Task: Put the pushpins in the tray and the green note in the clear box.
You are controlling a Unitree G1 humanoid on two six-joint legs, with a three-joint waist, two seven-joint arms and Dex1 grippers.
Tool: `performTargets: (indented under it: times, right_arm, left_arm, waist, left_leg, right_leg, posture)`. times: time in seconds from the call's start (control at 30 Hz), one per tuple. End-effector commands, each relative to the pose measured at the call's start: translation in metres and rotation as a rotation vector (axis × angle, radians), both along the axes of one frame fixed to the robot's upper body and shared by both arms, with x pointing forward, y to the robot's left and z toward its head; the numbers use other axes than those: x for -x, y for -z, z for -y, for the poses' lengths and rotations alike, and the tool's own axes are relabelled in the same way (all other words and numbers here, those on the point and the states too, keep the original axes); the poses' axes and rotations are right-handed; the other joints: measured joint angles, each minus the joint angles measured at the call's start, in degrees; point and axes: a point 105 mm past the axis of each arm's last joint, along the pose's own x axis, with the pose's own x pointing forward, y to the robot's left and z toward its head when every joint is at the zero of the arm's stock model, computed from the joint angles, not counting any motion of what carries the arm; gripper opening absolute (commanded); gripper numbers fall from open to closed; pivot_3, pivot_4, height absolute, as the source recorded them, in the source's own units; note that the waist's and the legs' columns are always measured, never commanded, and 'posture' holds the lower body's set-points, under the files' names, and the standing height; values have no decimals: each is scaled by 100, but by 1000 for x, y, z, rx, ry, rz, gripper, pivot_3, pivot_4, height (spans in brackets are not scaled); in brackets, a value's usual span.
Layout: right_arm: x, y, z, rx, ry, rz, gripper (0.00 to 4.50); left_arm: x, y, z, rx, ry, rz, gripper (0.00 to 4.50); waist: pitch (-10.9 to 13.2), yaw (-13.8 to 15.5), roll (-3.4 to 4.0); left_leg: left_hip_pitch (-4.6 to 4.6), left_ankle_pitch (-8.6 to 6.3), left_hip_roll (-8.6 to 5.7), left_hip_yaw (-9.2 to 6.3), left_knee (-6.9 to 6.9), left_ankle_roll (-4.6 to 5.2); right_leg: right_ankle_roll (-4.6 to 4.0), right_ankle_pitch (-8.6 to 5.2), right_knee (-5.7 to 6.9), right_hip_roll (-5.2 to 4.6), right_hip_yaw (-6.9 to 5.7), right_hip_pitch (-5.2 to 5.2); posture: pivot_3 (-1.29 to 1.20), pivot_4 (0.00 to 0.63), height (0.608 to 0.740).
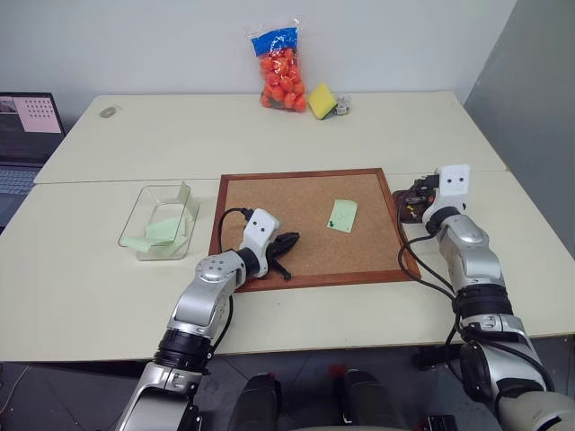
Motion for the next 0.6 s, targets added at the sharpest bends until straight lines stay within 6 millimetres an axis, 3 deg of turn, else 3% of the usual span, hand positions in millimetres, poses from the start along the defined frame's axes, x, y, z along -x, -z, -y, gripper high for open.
performTargets:
  times: [0.03,0.17,0.3,0.6]
  right_arm:
    - [-6,-18,10,-5,60,48,37]
    - [-8,-13,12,-19,70,28,37]
    - [-8,-12,11,-21,71,26,621]
    - [-8,-6,19,-9,105,7,2613]
  left_arm:
    - [6,25,1,-37,5,-101,0]
    - [7,26,-2,-40,0,-101,0]
    - [7,26,-2,-39,-3,-101,0]
    - [7,26,-3,-39,-7,-99,0]
  waist:
    - [0,0,0]
    - [0,0,0]
    - [0,-2,0]
    - [0,-3,0]
  left_leg:
    - [0,0,0,1,0,0]
    - [-1,0,0,0,0,0]
    - [-1,0,0,1,0,1]
    - [-1,0,1,1,0,0]
  right_leg:
    - [1,0,0,0,1,0]
    - [-2,1,0,0,0,1]
    - [-1,1,0,0,0,1]
    - [-1,1,0,0,1,0]
  posture:
    - [0,150,740]
    - [0,150,740]
    - [0,150,740]
    - [0,150,740]
